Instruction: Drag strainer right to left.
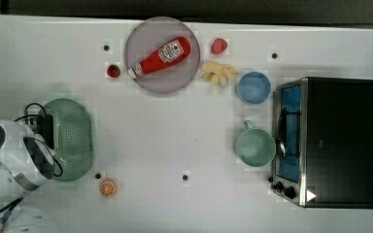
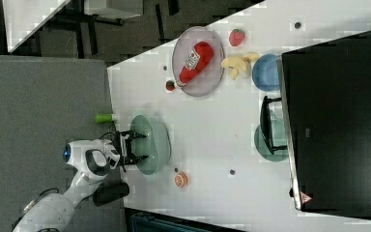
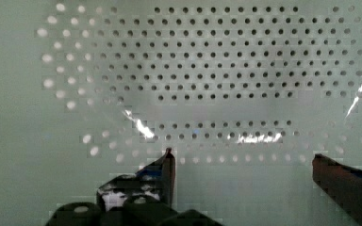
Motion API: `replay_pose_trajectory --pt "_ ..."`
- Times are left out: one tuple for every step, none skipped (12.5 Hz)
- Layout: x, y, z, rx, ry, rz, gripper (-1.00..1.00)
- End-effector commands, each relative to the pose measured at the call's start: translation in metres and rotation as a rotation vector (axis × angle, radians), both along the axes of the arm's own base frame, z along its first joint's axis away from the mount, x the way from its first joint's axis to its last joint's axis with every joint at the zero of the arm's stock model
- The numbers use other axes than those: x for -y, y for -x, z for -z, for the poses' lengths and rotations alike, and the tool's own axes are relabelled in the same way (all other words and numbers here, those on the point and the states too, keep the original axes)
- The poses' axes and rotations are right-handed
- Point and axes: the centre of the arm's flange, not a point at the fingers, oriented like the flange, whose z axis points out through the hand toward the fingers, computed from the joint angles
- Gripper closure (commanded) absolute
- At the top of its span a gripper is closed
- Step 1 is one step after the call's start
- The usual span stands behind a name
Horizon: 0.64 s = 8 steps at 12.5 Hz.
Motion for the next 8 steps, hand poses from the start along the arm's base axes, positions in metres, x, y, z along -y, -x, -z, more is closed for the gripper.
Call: replay_pose_trajectory --pt "0.032 -0.021 -0.014 -0.023 0.050 0.031 -1.00" --pt "0.043 -0.027 -0.032 -0.036 0.074 -0.033 -1.00" --pt "0.057 -0.033 -0.054 -0.062 0.096 -0.092 -1.00" --pt "0.071 -0.041 -0.083 -0.070 0.102 -0.148 -1.00" --pt "0.087 -0.048 -0.114 -0.074 0.103 -0.187 -1.00" --pt "0.106 -0.056 -0.146 -0.071 0.098 -0.218 -1.00" --pt "0.128 -0.064 -0.180 -0.060 0.086 -0.252 -1.00" --pt "0.153 -0.071 -0.215 -0.043 0.069 -0.293 -1.00"
